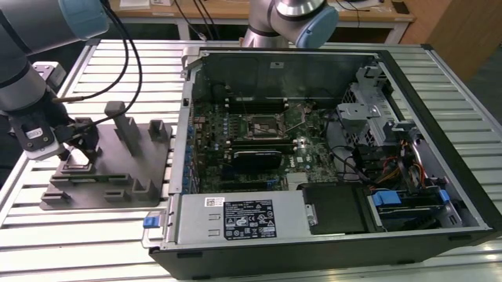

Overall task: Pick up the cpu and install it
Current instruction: 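Pick up the cpu and move it towards the insertion slot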

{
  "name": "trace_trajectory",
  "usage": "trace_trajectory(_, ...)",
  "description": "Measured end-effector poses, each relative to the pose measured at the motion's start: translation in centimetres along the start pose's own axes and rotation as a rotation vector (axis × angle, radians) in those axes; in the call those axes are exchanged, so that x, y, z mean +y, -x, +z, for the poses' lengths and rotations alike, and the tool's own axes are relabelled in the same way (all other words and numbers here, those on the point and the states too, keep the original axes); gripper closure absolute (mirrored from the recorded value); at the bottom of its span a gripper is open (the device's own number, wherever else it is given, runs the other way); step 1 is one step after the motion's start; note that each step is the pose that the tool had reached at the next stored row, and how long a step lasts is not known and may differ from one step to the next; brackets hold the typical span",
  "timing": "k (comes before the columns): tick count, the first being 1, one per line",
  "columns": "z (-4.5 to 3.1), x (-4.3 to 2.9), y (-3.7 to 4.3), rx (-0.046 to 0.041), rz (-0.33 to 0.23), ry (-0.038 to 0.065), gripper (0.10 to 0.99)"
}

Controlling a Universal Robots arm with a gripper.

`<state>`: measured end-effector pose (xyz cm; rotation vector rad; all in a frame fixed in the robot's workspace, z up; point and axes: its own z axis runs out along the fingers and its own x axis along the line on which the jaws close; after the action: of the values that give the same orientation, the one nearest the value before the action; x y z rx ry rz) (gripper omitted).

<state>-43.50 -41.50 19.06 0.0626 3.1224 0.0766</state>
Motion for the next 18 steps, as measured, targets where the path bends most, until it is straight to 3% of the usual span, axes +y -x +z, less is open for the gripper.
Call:
trace_trajectory(13, 0.95, -0.05, -0.02, 0.0008, -0.012, 0.0, 0.494)
trace_trajectory(18, 0.98, -0.05, -0.01, 0.0008, -0.013, 0.0, 0.494)
